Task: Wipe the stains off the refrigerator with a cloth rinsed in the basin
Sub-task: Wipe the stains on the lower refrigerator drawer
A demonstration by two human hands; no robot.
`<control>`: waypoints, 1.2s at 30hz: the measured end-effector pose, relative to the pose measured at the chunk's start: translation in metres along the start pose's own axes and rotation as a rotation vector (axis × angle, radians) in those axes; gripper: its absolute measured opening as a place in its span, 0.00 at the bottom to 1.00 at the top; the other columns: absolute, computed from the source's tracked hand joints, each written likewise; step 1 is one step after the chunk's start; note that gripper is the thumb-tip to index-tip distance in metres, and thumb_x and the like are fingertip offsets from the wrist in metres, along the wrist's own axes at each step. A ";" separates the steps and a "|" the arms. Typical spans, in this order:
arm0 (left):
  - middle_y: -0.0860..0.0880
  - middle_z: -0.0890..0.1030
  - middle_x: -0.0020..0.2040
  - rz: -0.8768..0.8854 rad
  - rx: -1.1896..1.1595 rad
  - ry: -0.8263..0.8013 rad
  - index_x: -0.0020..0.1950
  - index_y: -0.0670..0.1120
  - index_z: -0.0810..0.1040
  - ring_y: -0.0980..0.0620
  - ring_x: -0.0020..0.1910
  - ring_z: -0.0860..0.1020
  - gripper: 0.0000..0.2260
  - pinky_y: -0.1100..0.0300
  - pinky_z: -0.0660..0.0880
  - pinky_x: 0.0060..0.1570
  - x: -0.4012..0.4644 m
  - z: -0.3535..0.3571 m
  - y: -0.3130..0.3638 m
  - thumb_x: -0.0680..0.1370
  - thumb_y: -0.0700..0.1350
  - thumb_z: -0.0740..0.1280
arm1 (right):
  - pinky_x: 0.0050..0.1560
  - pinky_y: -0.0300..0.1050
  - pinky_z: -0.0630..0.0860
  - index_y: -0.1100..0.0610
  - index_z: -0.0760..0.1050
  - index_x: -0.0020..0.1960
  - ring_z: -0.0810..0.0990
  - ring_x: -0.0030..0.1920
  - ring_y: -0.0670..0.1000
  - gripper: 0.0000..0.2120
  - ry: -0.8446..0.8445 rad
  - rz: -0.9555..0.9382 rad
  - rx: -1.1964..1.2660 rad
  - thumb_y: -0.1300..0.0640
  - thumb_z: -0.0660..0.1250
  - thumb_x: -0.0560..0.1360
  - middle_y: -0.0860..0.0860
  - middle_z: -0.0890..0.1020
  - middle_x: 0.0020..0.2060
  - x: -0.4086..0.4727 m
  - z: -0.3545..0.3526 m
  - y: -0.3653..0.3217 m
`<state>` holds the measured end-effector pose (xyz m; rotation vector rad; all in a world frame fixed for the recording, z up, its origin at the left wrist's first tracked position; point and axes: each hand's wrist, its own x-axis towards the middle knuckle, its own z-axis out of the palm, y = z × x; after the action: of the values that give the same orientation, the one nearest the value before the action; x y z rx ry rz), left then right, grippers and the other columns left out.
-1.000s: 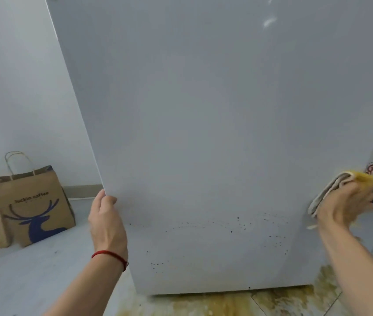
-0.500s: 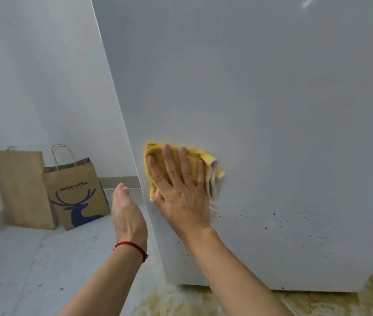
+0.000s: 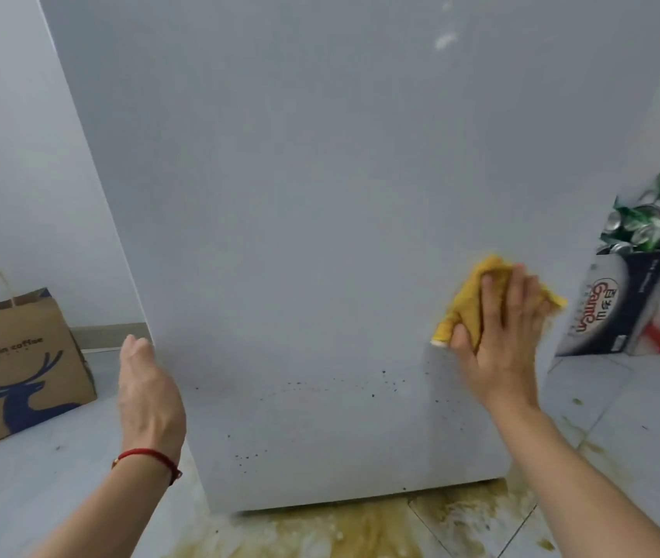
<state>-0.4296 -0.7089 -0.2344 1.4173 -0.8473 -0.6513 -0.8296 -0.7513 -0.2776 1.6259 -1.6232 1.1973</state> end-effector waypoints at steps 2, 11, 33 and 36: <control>0.56 0.71 0.67 0.006 0.017 0.003 0.62 0.63 0.72 0.49 0.73 0.65 0.18 0.53 0.56 0.73 0.005 0.000 -0.003 0.82 0.59 0.46 | 0.81 0.65 0.39 0.55 0.41 0.85 0.41 0.83 0.62 0.36 0.055 0.435 0.188 0.44 0.51 0.83 0.61 0.42 0.84 0.002 -0.007 0.014; 0.50 0.71 0.70 -0.294 -0.103 0.138 0.75 0.52 0.67 0.44 0.69 0.69 0.25 0.46 0.62 0.70 0.014 -0.008 0.014 0.82 0.59 0.49 | 0.79 0.68 0.39 0.52 0.46 0.85 0.40 0.83 0.64 0.38 0.153 0.600 0.408 0.52 0.57 0.78 0.58 0.43 0.84 0.017 0.007 -0.173; 0.49 0.75 0.57 -0.371 0.025 0.423 0.51 0.45 0.69 0.48 0.57 0.72 0.18 0.48 0.69 0.66 -0.046 -0.174 -0.054 0.81 0.59 0.50 | 0.52 0.51 0.78 0.56 0.78 0.58 0.81 0.51 0.57 0.12 -1.346 0.539 1.300 0.55 0.56 0.86 0.58 0.83 0.52 -0.101 0.024 -0.452; 0.44 0.81 0.55 -0.481 -0.032 0.418 0.54 0.49 0.77 0.42 0.54 0.80 0.27 0.38 0.80 0.56 -0.056 -0.230 -0.065 0.69 0.65 0.52 | 0.61 0.61 0.81 0.66 0.81 0.62 0.84 0.56 0.63 0.19 -1.736 0.909 1.666 0.52 0.60 0.85 0.65 0.84 0.56 -0.126 0.012 -0.482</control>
<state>-0.2661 -0.5360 -0.2956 1.6663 -0.1630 -0.6863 -0.3439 -0.6398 -0.2919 4.0035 -2.5960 1.9036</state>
